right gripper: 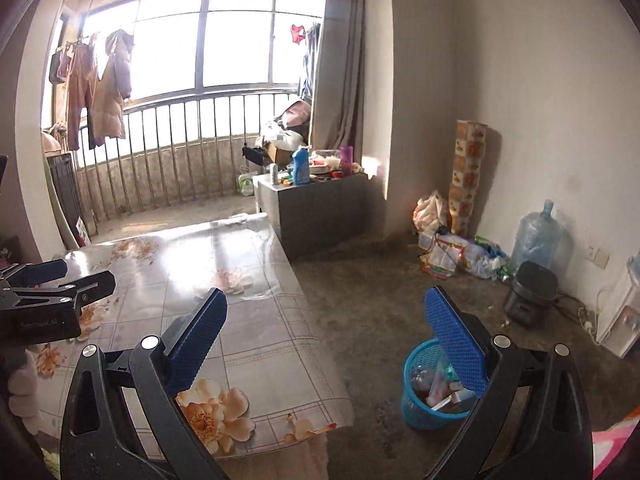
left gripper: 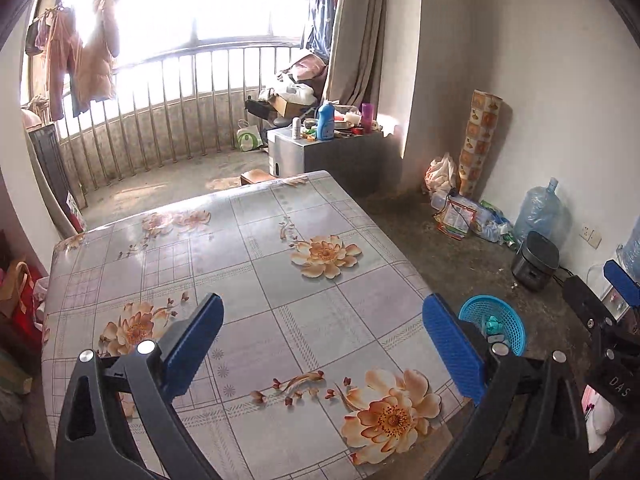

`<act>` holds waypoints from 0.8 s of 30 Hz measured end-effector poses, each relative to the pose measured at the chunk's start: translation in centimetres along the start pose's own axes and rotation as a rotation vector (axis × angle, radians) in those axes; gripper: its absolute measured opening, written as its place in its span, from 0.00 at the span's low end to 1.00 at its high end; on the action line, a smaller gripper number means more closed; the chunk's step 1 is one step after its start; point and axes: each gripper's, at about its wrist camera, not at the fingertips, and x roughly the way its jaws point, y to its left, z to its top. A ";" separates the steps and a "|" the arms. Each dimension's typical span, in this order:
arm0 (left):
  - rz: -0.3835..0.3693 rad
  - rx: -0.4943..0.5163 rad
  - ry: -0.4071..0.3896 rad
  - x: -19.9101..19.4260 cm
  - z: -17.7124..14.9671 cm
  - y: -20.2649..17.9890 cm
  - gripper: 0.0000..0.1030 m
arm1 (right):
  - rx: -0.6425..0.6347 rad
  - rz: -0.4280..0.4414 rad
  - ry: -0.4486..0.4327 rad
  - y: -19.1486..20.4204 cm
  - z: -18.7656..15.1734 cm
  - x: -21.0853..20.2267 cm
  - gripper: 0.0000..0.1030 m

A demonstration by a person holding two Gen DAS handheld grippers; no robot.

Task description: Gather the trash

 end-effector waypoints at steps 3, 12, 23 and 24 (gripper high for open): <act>0.046 -0.038 0.045 0.5 -2.4 0.6 0.95 | -0.104 -0.012 0.062 1.4 -1.5 1.4 0.92; 0.060 -0.065 0.250 1.8 -8.6 0.0 0.95 | -0.171 -0.047 0.359 1.0 -8.0 4.4 0.92; 0.091 -0.015 0.270 2.5 -8.2 -0.9 0.95 | -0.136 -0.184 0.423 -1.6 -10.0 3.3 0.92; 0.094 -0.011 0.272 2.6 -8.1 -0.9 0.95 | -0.134 -0.193 0.423 -1.7 -10.1 3.4 0.92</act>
